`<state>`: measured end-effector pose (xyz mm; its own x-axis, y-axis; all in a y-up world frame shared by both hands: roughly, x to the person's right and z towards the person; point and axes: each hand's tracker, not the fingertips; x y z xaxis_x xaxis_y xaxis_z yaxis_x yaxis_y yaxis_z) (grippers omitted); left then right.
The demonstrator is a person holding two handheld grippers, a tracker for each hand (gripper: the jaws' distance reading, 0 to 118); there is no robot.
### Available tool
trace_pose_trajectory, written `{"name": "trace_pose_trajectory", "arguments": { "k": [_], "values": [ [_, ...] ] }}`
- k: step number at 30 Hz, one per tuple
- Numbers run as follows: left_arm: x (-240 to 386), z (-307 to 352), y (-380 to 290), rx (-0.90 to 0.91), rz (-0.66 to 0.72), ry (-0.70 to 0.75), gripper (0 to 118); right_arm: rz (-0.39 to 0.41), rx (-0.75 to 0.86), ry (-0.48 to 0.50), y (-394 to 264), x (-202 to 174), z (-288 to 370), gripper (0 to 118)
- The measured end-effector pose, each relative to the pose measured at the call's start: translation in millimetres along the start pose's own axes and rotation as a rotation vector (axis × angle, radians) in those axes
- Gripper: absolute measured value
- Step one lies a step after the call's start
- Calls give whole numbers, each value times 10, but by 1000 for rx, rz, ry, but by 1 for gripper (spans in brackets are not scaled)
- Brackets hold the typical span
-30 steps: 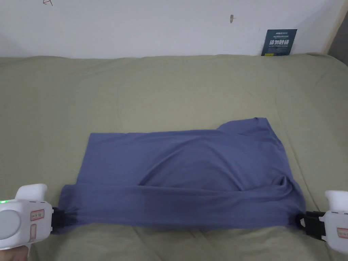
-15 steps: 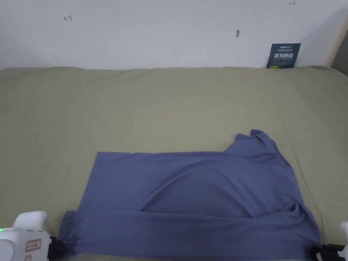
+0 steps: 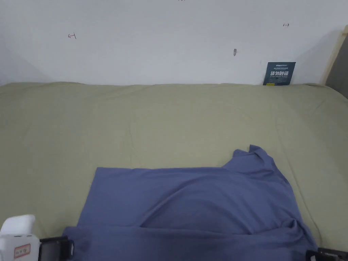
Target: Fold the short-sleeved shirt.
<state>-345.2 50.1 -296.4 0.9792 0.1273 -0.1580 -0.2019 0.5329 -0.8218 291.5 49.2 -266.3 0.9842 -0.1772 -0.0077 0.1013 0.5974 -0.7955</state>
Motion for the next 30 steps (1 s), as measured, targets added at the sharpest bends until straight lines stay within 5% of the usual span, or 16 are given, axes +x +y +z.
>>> {"name": "trace_pose_trajectory", "arguments": {
  "k": [3,4,5,6,7,12,16,17,18,19,24,25,26,27,29,30],
  "values": [
    [141,-7,207,74,5,-25,110,-16,75,3,292,-370,57,114],
    [179,-30,310,83,7,-44,98,-11,69,3,398,-444,42,106],
    [222,-63,422,107,17,-54,73,-10,100,-8,489,-303,-83,82],
    [270,-152,553,94,9,-41,32,14,123,-61,605,-368,-171,34],
    [338,-201,598,104,13,-39,3,-18,156,-67,680,-364,-227,0],
    [535,-782,1223,80,-7,8,3,71,73,-81,1156,-238,-679,0],
    [606,-1274,1642,44,-15,15,7,60,49,-91,1424,-241,-1044,0],
    [623,-1379,1705,44,-23,11,38,58,36,-87,1466,-243,-1148,0],
    [644,-1563,1802,43,-28,23,98,53,32,-97,1503,-210,-1242,0],
    [672,-1743,1848,-14,-49,85,118,56,21,-102,1538,-178,-1325,0],
    [738,-2185,1951,-70,-77,78,109,81,-8,-135,1669,-113,-1624,0],
    [746,-2216,1941,-61,-88,83,83,70,-10,-131,1694,-35,-1692,0],
    [761,-2220,1932,-54,-93,102,39,67,-10,-131,1729,-5,-1730,1],
    [772,-2139,1942,-53,-89,94,10,68,-13,-131,1769,18,-1765,1],
    [725,-2103,1900,-25,-57,53,9,74,-5,-143,1819,43,-1816,9],
    [721,-2114,1885,-42,-58,61,9,76,-4,-137,1870,72,-1829,27]
  ]
}}
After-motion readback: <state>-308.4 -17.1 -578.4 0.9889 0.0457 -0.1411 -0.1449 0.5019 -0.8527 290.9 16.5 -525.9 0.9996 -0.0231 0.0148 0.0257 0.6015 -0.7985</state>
